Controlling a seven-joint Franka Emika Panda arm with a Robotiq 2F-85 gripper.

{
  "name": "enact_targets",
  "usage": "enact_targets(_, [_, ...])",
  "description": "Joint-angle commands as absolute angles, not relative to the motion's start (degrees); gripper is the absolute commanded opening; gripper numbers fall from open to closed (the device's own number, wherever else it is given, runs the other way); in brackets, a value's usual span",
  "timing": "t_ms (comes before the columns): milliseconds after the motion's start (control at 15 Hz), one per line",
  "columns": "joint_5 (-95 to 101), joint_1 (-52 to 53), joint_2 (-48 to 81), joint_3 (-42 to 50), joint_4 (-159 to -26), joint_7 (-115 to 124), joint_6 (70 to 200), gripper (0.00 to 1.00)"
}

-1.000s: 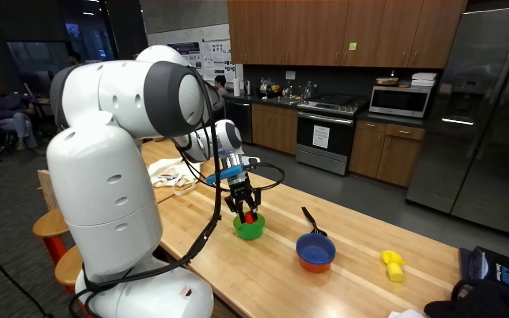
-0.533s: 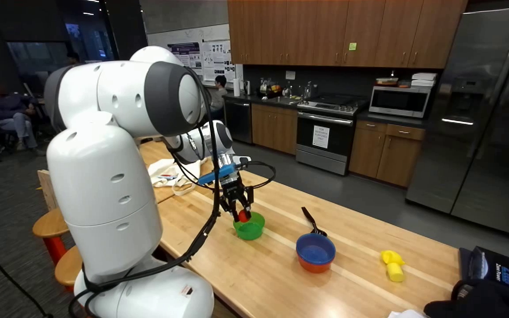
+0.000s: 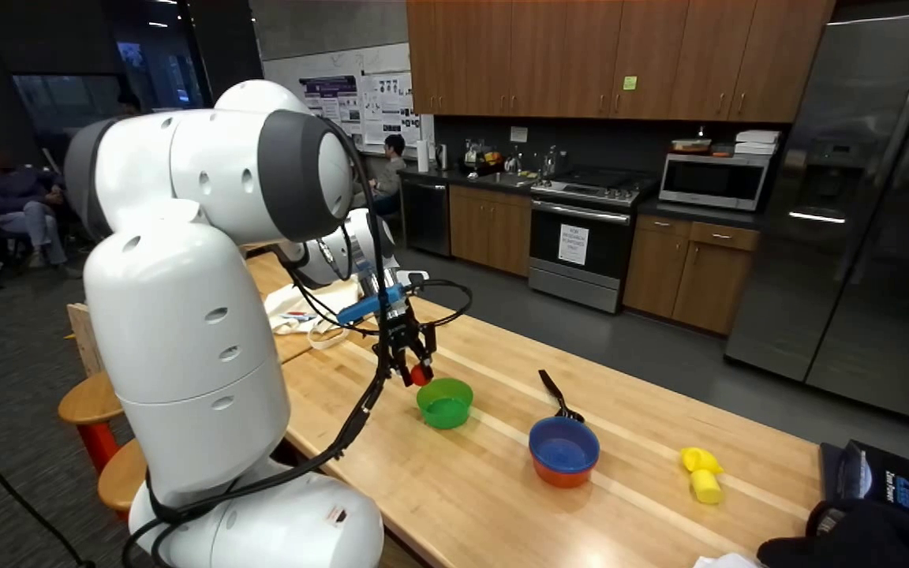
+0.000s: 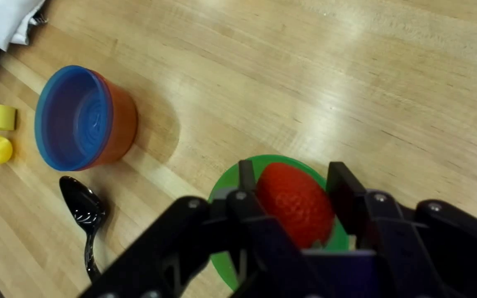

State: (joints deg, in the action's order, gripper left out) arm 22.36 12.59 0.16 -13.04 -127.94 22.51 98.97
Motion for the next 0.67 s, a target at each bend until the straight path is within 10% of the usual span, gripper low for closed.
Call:
enact_targets(0, [22.6,13.1,-0.3,-13.3,-128.0,22.6,99.3,0.22])
enact_targets(600, [23.2,13.3,0.9,-13.4,-127.3,23.3,100.0,0.22])
